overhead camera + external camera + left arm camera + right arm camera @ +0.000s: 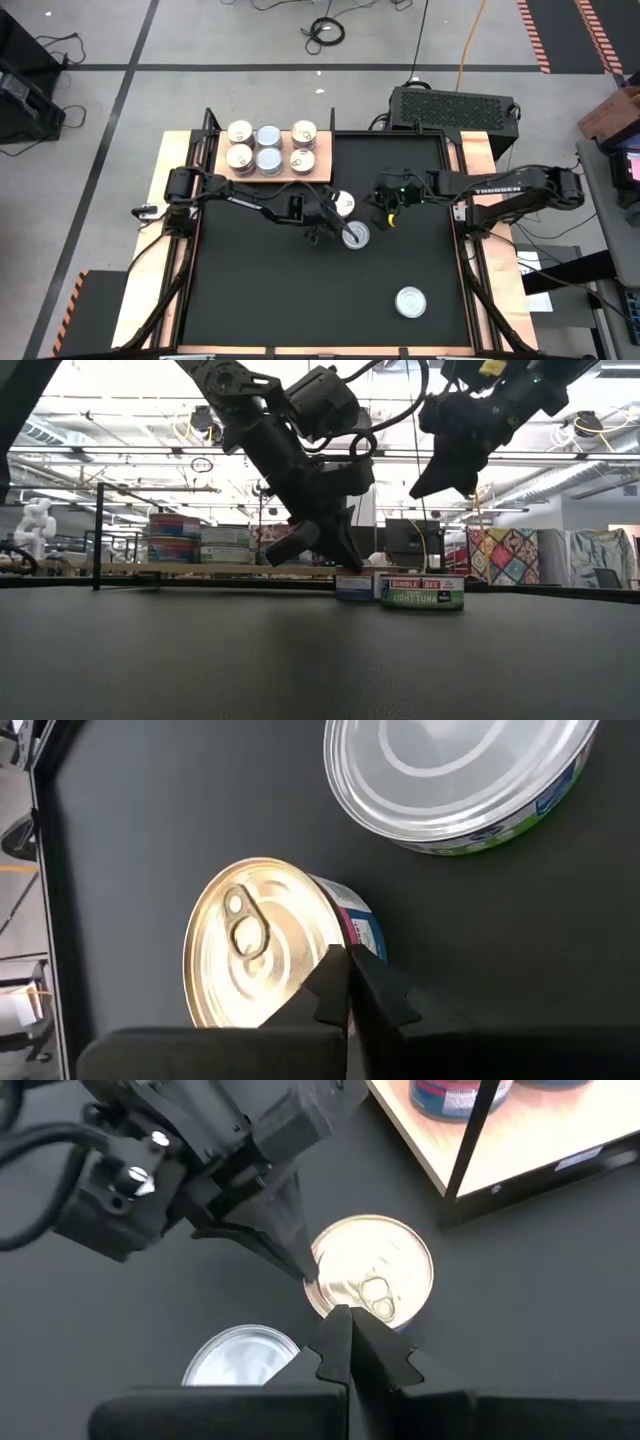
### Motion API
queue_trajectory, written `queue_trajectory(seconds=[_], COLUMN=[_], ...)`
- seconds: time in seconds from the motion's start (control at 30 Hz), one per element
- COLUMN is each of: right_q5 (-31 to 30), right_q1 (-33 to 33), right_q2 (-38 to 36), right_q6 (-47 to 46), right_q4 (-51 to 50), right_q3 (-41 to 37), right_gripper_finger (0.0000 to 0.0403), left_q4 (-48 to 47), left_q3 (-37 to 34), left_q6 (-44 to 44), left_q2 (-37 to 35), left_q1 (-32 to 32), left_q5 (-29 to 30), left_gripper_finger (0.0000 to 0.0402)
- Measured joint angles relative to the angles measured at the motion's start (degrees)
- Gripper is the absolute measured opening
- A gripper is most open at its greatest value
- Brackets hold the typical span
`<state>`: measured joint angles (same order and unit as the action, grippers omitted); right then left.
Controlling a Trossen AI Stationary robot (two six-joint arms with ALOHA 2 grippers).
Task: Stack canned seafood by type on shelf
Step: Stack the blue tuna can on top of the blue tuna on the shelf
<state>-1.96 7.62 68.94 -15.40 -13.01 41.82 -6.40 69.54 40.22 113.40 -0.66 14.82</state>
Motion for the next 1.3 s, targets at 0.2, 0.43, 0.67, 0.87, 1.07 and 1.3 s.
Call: queue_trajectory(seconds=[0.2,0.43,0.67,0.87,1.07,1.3], right_q5=[-0.04,-1.63,-2.57,-2.6,-2.58,-2.58], right_q1=[-1.04,-1.03,-1.06,-1.06,-1.06,-1.41], right_q2=[-1.63,-1.83,-1.81,-1.81,-1.81,-1.81], right_q6=[-0.02,-0.22,0.92,1.19,1.31,1.33], right_q4=[-0.74,-2.85,-2.63,-2.23,-2.31,-2.76], right_q3=[0.02,0.02,0.04,0.04,0.07,0.07], right_gripper_finger=[0.0,0.0,0.0,0.0,0.0,0.0], left_q4=[-4.29,-11.7,-19.25,-22.29,-24.6,-24.74], left_q3=[-0.22,-0.15,-0.22,-0.61,-0.61,-1.97], left_q6=[-0.9,-5.35,-9.89,-9.94,-9.98,-9.72], left_q2=[-2.04,-9.6,-16.33,-21.2,-24.39,-24.65], left_q1=[-1.68,-3.43,-3.81,-2.21,1.71,9.0], left_q5=[3.37,3.76,5.76,8.06,8.91,5.99], left_gripper_finger=[0.0002,0.0001,0.0,0.0,0.0,0.0])
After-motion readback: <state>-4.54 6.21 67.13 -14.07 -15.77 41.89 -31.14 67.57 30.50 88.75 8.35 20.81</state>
